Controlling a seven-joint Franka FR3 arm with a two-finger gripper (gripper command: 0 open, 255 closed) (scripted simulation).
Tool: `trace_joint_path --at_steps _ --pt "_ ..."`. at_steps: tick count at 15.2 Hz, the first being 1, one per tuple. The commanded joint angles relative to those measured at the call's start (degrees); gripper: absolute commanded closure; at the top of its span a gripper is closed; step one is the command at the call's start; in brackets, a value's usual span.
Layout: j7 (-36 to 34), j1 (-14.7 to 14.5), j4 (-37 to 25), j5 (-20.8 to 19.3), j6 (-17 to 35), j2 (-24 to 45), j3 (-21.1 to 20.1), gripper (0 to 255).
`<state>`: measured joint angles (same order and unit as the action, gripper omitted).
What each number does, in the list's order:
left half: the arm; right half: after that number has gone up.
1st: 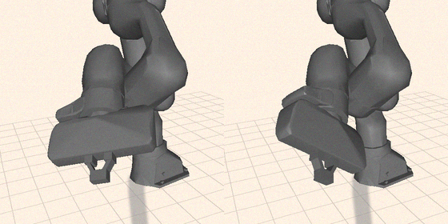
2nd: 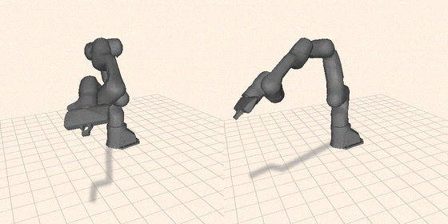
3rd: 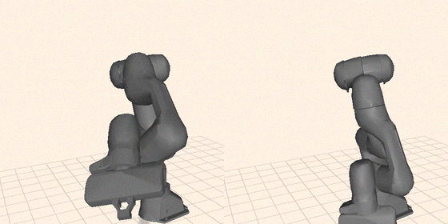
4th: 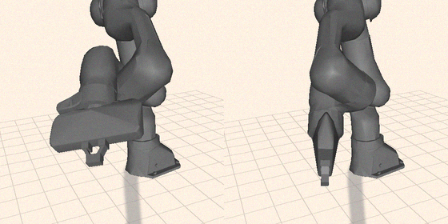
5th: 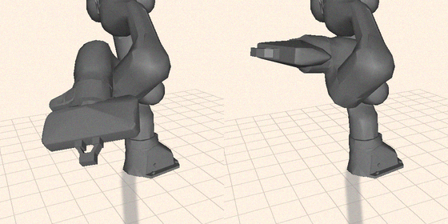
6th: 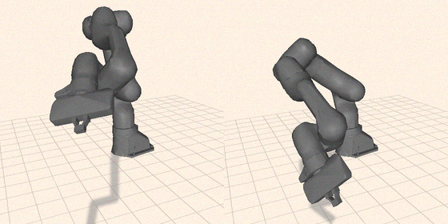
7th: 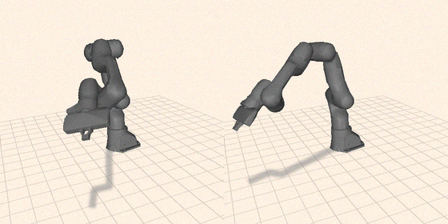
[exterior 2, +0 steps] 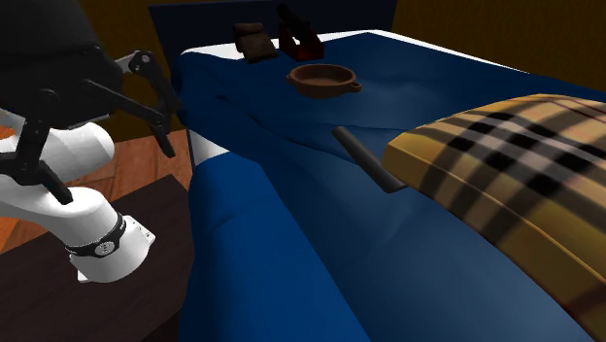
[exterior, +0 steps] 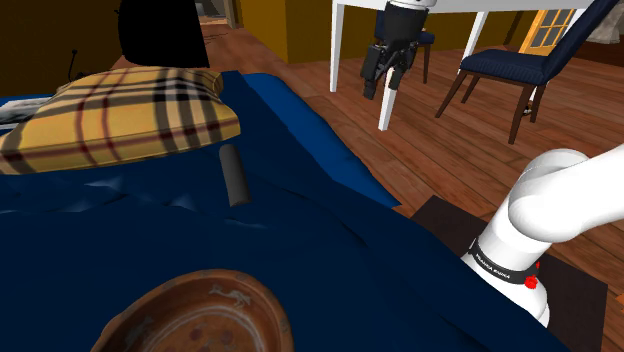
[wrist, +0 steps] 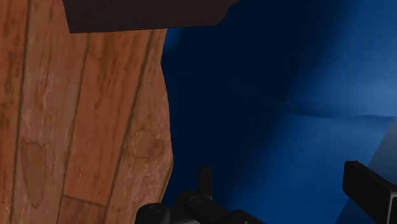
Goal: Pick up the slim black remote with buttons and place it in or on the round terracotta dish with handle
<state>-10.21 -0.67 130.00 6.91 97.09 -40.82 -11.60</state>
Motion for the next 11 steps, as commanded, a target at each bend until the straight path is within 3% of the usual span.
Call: trace_joint_path --at_steps 1,11 --pt "-4.44 -0.18 -0.24 1.59 0.64 1.07 -2.76 0" --pt "-26.18 0.76 -8.48 6.02 4.37 13.08 -16.87 0"
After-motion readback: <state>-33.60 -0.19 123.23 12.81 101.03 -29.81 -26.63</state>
